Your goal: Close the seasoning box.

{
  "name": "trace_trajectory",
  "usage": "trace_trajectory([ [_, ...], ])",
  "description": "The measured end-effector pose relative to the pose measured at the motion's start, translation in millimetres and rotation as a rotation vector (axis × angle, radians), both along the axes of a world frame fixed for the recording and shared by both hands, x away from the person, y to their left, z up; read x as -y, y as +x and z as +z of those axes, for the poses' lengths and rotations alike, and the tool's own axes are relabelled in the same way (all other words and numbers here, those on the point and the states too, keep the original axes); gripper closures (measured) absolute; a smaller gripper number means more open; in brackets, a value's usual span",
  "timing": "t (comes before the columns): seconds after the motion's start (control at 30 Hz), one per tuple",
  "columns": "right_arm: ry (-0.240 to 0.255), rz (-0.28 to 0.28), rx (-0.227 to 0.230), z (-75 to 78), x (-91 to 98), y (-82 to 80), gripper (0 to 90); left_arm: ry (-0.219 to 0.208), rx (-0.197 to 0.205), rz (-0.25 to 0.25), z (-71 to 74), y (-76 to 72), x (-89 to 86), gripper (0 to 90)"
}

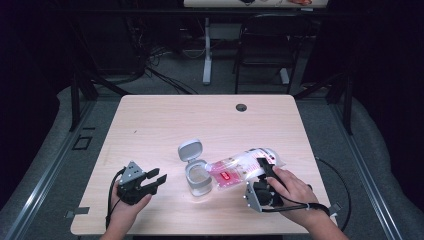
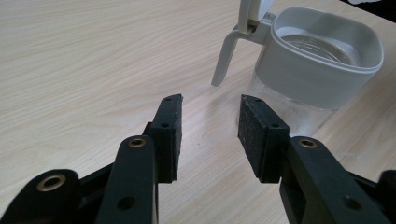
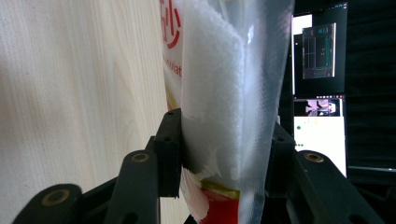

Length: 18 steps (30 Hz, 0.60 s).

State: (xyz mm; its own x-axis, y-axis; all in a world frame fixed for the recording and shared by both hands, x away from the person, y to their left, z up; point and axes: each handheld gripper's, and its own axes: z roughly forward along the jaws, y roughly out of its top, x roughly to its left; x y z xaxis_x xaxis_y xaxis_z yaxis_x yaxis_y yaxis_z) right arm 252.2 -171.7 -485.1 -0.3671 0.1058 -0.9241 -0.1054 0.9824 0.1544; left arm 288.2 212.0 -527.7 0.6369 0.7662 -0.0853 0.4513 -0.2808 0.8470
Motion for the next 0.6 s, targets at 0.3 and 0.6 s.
trace_trajectory([
  [0.3,-0.015,0.008,0.018,-0.8,-1.4,0.7,58.6,0.001,0.010,-0.012,4.2,-2.4,2.4,60.3],
  [0.6,-0.053,0.012,0.025,-1.0,-4.1,0.7,58.7,-0.008,0.040,-0.035,12.8,-7.2,8.8,59.9],
])
